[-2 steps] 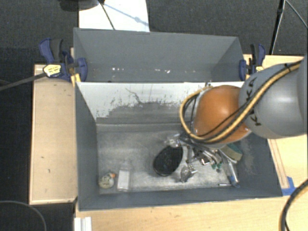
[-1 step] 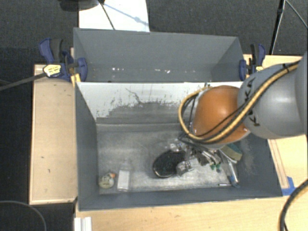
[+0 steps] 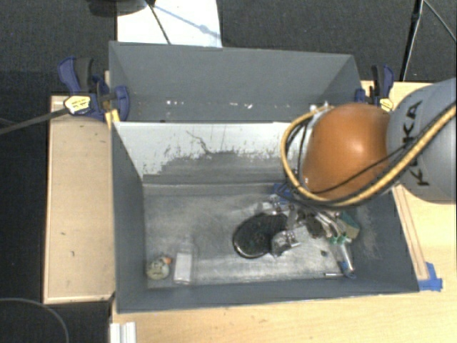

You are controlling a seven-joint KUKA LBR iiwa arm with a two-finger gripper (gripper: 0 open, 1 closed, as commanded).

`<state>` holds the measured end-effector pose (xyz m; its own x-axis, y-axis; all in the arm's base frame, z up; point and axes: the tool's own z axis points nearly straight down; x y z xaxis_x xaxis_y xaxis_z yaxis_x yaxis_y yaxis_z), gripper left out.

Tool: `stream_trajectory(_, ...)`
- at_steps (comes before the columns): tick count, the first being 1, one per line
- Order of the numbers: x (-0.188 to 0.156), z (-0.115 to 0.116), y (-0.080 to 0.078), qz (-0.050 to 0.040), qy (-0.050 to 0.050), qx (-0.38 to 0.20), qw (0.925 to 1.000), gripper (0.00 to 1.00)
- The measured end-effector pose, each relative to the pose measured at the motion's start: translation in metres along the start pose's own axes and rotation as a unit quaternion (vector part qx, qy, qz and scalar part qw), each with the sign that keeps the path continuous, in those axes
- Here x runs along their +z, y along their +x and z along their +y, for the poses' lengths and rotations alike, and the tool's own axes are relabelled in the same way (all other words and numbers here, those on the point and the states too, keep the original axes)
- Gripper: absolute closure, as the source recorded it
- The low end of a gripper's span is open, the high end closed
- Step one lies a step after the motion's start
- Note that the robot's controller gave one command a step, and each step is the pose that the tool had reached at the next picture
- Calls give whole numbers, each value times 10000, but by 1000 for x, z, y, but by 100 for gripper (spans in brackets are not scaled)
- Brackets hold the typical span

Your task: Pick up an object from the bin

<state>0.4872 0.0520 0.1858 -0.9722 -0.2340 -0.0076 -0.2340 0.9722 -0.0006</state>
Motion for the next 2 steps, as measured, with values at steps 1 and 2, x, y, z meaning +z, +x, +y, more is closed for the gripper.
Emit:
stream_trajectory(1, -56, -5, 10, 14, -2, -951, 9955, 100)
stream_trajectory(2, -57, -8, -24, 10, -4, -939, 9956, 100)
